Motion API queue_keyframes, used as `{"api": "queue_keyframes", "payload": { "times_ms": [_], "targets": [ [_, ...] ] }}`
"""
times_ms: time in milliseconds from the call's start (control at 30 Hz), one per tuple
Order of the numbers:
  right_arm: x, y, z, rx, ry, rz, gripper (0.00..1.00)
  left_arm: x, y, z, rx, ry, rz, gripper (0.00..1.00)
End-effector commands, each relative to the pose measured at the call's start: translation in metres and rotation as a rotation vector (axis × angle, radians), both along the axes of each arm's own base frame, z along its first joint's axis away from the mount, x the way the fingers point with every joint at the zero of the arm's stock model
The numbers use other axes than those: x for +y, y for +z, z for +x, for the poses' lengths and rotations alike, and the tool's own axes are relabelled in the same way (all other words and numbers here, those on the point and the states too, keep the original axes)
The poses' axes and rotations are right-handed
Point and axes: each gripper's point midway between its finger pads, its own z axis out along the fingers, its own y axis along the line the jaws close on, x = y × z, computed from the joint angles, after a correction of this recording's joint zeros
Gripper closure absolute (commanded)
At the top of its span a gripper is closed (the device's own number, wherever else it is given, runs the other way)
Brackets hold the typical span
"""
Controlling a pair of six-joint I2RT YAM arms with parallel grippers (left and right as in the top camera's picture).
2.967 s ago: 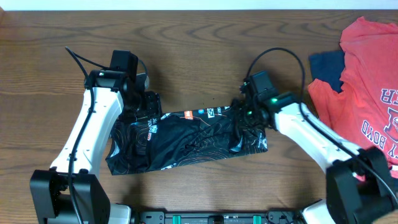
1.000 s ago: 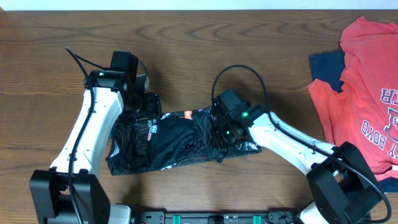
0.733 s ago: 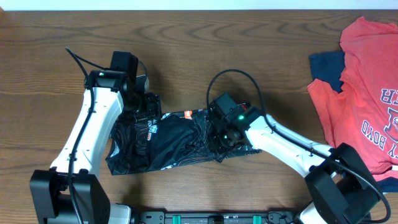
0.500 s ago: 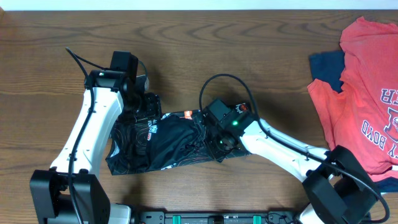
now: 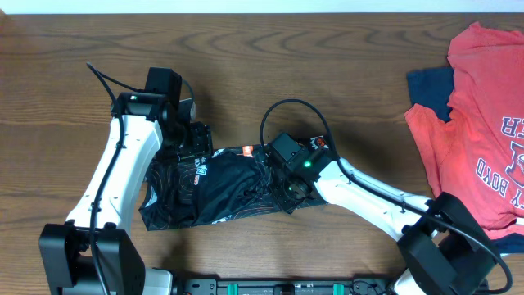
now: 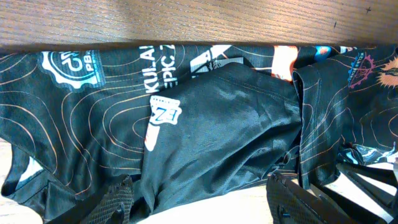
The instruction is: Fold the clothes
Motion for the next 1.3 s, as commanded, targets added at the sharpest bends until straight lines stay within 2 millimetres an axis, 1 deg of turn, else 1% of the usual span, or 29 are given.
{"api": "queue_keyframes", "payload": {
  "times_ms": [0,33,67,133,167,233,300,467,500,533,567,633,667,700,733,833,933,1000,1067,1100,1167,1233,1267],
  "targets": [
    [0.002,-0.010,-0.003,0.020,0.025,-0.023,0.67,0.003,-0.001,-0.002,0.009,0.013,0.010,0.30],
    [0.002,-0.012,-0.003,0.024,0.026,-0.025,0.73,0.003,-0.001,-0.002,0.010,0.013,0.010,0.30],
    [0.002,-0.012,-0.004,0.025,0.025,-0.025,0.83,0.003,-0.001,-0.002,0.010,0.013,0.010,0.30],
    [0.002,-0.012,-0.003,0.023,0.025,-0.024,0.96,0.003,-0.001,-0.002,0.010,0.013,0.010,0.30],
    [0.003,-0.011,-0.003,0.022,0.025,-0.023,0.99,0.003,-0.001,-0.002,0.009,0.013,0.010,0.30],
    [0.005,-0.010,-0.001,0.015,0.026,-0.016,0.99,0.003,-0.001,-0.002,0.009,0.013,0.010,0.30],
    [0.012,-0.006,0.002,0.007,0.047,0.014,0.99,0.003,-0.001,-0.002,0.009,0.013,0.010,0.30],
    [0.050,0.018,0.006,0.001,0.139,0.190,0.99,0.003,-0.001,-0.002,0.009,0.013,0.010,0.30],
    [0.054,0.020,0.009,-0.010,0.141,0.206,0.93,0.003,-0.001,-0.002,0.009,0.013,0.010,0.30],
    [0.057,0.022,0.012,-0.023,0.143,0.219,0.80,0.003,-0.001,-0.002,0.010,0.013,0.010,0.30],
    [0.059,0.023,0.014,-0.032,0.143,0.226,0.74,0.003,-0.001,-0.002,0.010,0.013,0.010,0.30],
    [0.058,0.023,0.015,-0.036,0.140,0.225,0.67,0.003,-0.001,-0.002,0.010,0.013,0.010,0.30],
    [0.057,0.023,0.015,-0.034,0.138,0.217,0.59,0.003,-0.001,-0.002,0.010,0.013,0.010,0.30],
    [0.054,0.021,0.015,-0.033,0.134,0.203,0.48,0.003,-0.001,-0.002,0.010,0.013,0.010,0.30],
    [0.051,0.020,0.015,-0.035,0.129,0.186,0.44,0.003,-0.001,-0.002,0.010,0.013,0.010,0.30],
    [0.036,0.016,0.018,-0.041,0.106,0.123,0.42,0.003,-0.001,-0.002,0.010,0.013,0.010,0.30],
    [0.017,0.023,0.031,-0.066,0.058,0.055,0.40,0.004,-0.001,-0.005,0.019,0.010,0.012,0.30],
    [0.004,0.034,0.044,-0.088,0.018,0.026,0.40,0.008,-0.002,-0.007,0.027,0.009,0.036,0.27],
    [-0.014,0.053,0.061,-0.119,-0.051,0.001,0.40,0.016,-0.004,-0.009,0.034,0.014,0.077,0.23],
    [-0.022,0.062,0.069,-0.135,-0.080,-0.008,0.39,0.019,-0.004,-0.009,0.036,0.019,0.090,0.19],
    [-0.041,0.079,0.086,-0.168,-0.142,-0.016,0.35,0.023,-0.004,-0.009,0.037,0.034,0.091,0.09],
    [-0.061,0.091,0.101,-0.190,-0.211,-0.007,0.23,0.030,-0.004,-0.007,0.038,0.058,0.090,0.02],
    [-0.070,0.094,0.107,-0.197,-0.241,-0.005,0.16,0.034,-0.004,-0.007,0.039,0.071,0.090,0.00]
  ]
}}
